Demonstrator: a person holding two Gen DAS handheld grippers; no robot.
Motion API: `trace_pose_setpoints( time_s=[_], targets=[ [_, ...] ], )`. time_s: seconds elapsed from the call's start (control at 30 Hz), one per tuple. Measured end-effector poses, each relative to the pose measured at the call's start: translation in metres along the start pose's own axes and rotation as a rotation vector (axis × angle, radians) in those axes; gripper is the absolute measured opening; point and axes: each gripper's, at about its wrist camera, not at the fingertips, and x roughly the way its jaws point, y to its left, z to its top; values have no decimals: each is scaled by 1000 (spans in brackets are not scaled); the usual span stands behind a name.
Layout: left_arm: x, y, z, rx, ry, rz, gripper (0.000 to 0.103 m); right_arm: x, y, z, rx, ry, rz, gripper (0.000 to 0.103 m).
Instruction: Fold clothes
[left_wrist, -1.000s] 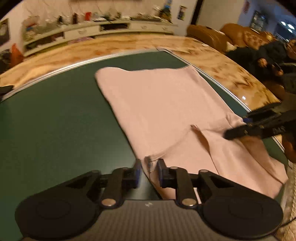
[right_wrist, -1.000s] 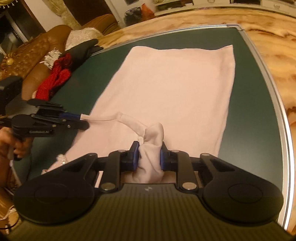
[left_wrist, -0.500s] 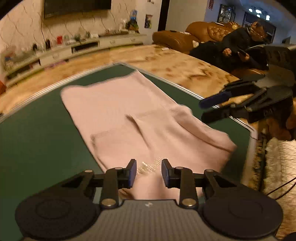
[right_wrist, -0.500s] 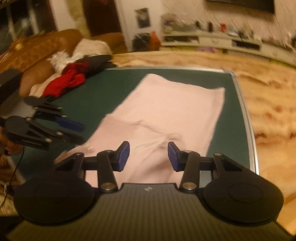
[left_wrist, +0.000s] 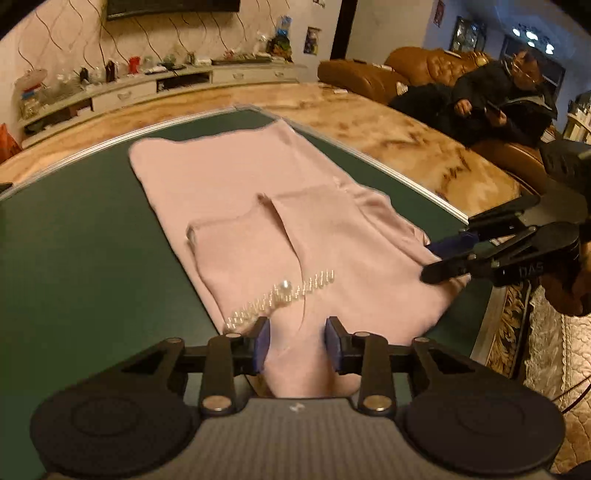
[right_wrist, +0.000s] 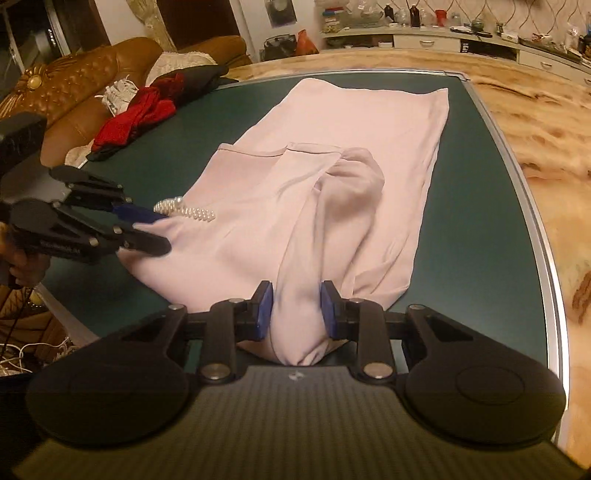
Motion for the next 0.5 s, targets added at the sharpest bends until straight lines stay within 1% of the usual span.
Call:
trace_pose_setpoints(
  time_s=[0.03, 0.07, 0.1, 0.17, 0.2, 0.23, 0.3, 0.4, 0.47, 0.5],
  targets=[
    [-5, -6, 0, 39, 1, 38, 41, -2, 0, 1, 5, 1, -8, 43],
    [-8, -10, 0, 77, 4, 89, 43, -6, 1, 2, 12, -4, -18, 44],
    [-9, -11, 1, 91, 9, 115, 45, -11, 1, 2, 15, -19, -21, 44],
    [-12, -7, -2, 65, 23, 110, 45, -21, 5, 3, -17, -53, -31, 49],
    [-13, -6, -4, 54, 31, 108, 45, -26, 10, 2, -53, -62, -39, 54],
    [-12, -5, -5, 54, 45, 119, 45, -29, 19, 1, -108, -54, -44, 57],
    [-11, -4, -8, 50, 66, 139, 45, -32, 36, -4, -211, -27, -51, 57],
    [-13, -1, -8, 19, 57, 120, 45, -35, 63, -17, -355, -28, -126, 57],
    [-19, 0, -7, 6, 29, 84, 51, -35, 77, -25, -443, -36, -167, 57],
    [-22, -2, -6, 10, 21, 65, 55, -33, 83, -28, -480, -36, -169, 57]
  ],
)
